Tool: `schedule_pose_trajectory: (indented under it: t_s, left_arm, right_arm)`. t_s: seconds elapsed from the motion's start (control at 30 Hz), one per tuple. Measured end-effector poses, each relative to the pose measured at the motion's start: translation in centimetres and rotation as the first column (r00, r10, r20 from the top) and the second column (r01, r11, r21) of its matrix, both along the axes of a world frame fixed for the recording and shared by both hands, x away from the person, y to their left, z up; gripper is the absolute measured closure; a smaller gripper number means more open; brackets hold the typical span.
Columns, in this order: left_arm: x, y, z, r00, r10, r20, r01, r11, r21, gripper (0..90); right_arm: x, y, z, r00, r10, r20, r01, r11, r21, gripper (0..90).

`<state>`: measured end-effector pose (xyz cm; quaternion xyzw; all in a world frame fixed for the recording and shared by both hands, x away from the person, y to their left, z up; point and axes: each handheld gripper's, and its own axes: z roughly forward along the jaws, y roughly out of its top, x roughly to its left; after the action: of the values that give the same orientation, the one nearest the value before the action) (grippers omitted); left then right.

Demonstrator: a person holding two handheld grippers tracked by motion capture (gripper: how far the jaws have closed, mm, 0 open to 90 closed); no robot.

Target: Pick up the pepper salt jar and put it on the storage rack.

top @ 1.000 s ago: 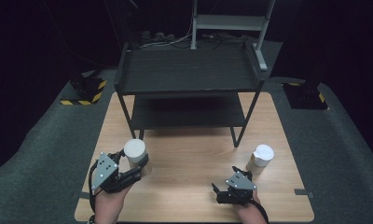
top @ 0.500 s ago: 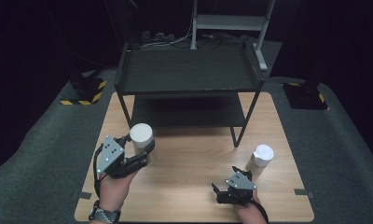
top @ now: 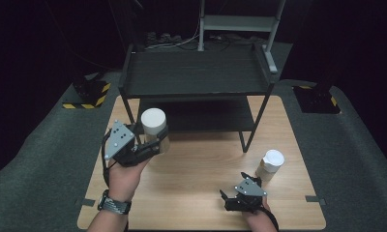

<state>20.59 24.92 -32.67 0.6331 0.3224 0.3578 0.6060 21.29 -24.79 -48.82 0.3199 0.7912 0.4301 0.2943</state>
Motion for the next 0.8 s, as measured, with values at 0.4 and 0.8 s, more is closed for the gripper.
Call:
schedule_pose_trajectory:
  t_s: [0.4,0.8]
  left_arm:
    - [1.2,-0.5,2.6,0.9996,-0.004,0.029,0.005,0.9996,-0.027,34.4]
    - [2.4,-1.3,5.3,0.9980,-0.005,0.063,0.008,0.9992,-0.040,34.4]
  right_arm:
    - [0.0,-0.1,0.0,1.0000,0.002,0.001,-0.002,1.000,0.005,0.0]
    - [0.1,-0.2,0.0,1.0000,0.003,-0.003,-0.003,1.000,0.009,0.0]
